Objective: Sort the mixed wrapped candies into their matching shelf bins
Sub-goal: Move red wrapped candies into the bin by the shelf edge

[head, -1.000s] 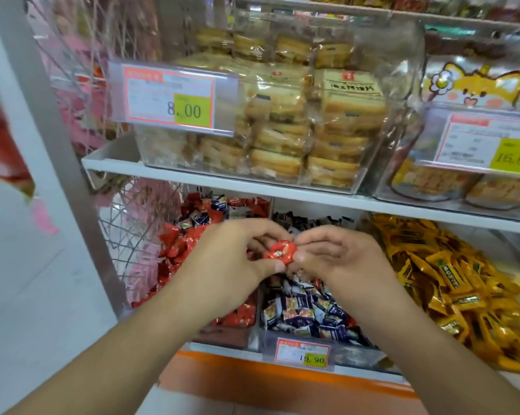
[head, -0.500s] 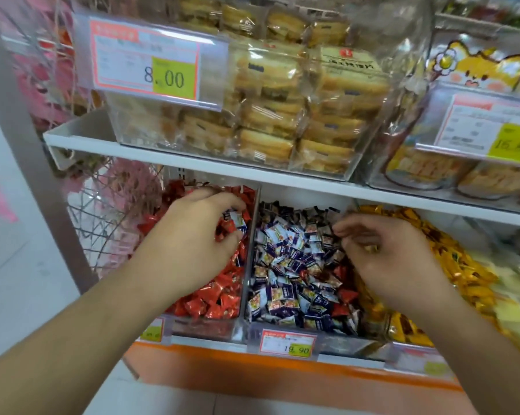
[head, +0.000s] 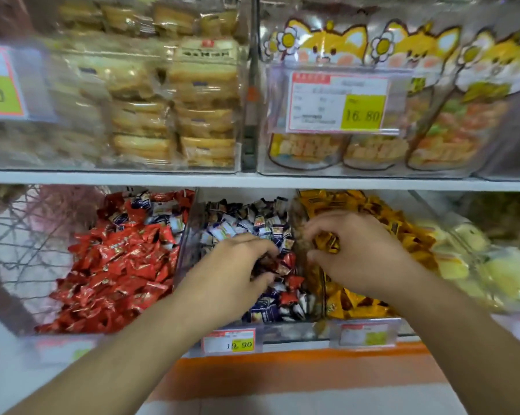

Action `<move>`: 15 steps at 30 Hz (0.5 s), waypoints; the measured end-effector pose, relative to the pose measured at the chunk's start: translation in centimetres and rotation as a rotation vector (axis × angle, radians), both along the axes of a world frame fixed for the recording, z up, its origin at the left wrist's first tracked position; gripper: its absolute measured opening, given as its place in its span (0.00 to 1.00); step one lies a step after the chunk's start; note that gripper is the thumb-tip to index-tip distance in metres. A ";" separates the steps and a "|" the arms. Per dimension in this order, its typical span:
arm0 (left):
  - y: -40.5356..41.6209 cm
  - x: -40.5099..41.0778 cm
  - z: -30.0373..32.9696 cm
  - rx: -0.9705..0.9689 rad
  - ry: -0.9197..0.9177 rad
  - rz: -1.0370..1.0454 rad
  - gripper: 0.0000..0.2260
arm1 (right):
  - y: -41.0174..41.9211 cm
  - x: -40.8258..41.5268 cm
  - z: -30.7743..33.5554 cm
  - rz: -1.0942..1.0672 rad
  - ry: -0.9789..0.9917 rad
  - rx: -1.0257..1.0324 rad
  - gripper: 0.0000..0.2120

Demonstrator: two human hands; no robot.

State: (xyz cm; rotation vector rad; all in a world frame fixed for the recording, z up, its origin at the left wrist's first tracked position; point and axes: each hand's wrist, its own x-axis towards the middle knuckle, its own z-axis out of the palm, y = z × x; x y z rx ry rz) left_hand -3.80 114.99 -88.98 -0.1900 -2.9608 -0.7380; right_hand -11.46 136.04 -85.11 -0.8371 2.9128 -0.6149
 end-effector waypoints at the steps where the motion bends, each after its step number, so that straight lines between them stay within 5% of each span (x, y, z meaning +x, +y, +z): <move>1: 0.8 -0.9 -0.6 -0.005 -0.045 -0.017 0.17 | 0.0 -0.1 -0.2 -0.005 -0.001 -0.005 0.06; 6: 2.2 -4.3 -3.1 -0.048 -0.251 -0.070 0.22 | -0.1 -0.5 -0.5 0.008 -0.016 -0.055 0.07; 15: 1.2 -3.6 -1.9 -0.165 -0.198 -0.041 0.09 | 0.1 -1.0 -0.6 -0.005 -0.066 -0.089 0.05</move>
